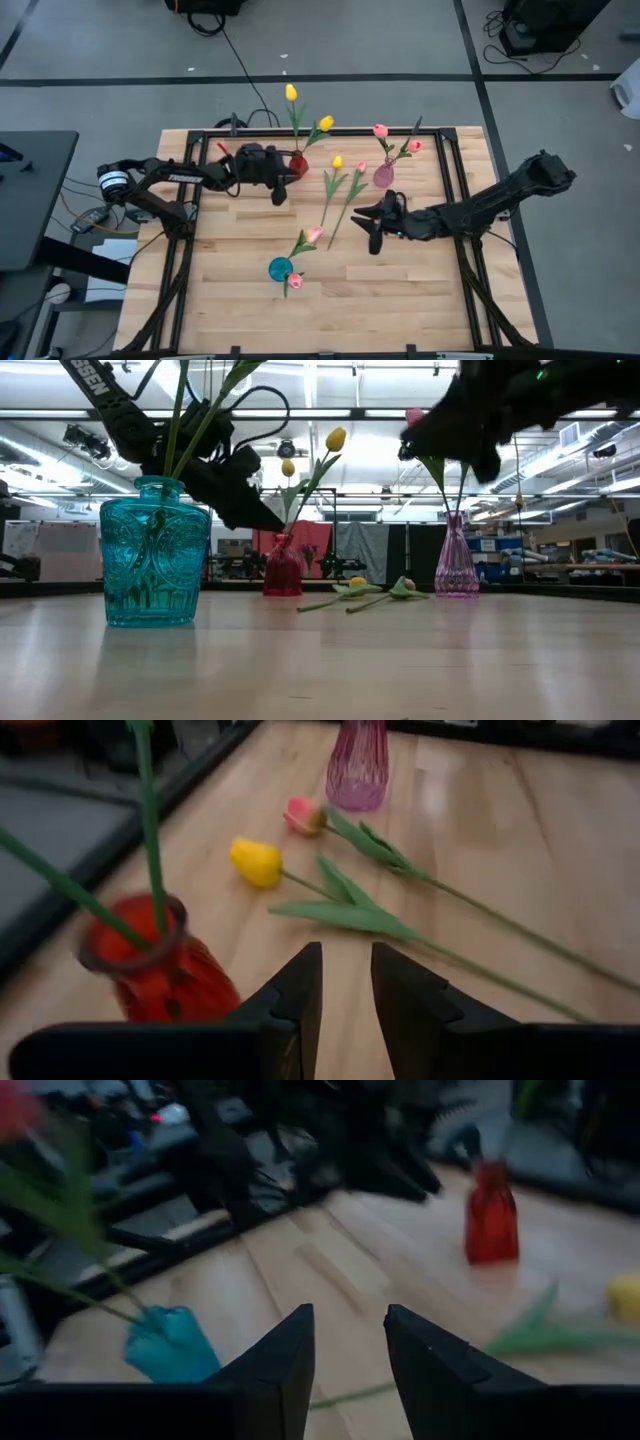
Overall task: Sort flowers into vase by color
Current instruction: Put the light pink tulip into the blue flower vase
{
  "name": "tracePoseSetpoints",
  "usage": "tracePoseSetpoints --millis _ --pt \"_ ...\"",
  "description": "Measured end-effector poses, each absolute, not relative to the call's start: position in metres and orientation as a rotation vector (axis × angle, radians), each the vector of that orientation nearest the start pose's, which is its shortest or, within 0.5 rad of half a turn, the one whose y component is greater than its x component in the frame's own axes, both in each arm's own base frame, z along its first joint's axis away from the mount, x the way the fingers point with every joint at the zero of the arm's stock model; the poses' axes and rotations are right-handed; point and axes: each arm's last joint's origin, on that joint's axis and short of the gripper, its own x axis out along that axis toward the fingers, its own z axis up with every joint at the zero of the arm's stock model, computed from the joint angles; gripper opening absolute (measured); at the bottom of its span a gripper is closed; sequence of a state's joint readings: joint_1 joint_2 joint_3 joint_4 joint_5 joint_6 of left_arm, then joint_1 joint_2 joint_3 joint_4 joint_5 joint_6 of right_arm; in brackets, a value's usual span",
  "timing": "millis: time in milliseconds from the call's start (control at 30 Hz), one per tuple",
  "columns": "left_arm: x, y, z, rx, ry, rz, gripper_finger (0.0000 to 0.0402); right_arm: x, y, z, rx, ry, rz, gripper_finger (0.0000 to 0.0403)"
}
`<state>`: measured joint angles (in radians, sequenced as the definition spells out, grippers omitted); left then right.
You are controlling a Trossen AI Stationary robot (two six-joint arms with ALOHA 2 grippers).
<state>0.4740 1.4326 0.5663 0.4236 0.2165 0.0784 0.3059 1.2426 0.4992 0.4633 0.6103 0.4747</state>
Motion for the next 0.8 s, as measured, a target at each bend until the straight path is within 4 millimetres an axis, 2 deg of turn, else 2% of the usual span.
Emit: tracePoseSetpoints --millis 167,267,433,533,633,800 --pt "0.250 0.113 0.175 -0.230 0.427 0.249 0.0092 0.256 0.060 0.169 0.399 0.320 -0.422 0.0133" --pt "0.251 0.110 0.174 -0.233 0.436 0.238 0.0092 0.274 0.065 0.157 0.396 0.406 -0.466 0.0132" --pt "0.252 0.107 0.174 -0.231 0.437 0.227 0.0092 0.315 0.076 0.146 0.345 0.583 -0.585 0.0132" --pt "0.254 0.104 0.175 -0.199 0.422 0.215 0.0092 0.333 0.081 0.142 0.332 0.715 -0.714 0.0132" --pt "0.259 0.099 0.182 -0.134 0.356 0.186 0.0092 0.343 0.083 0.143 0.317 0.787 -0.851 0.0132" --pt "0.265 0.094 0.194 -0.019 0.236 0.160 0.0092 0.352 0.074 0.148 0.402 0.736 -1.011 0.0132"
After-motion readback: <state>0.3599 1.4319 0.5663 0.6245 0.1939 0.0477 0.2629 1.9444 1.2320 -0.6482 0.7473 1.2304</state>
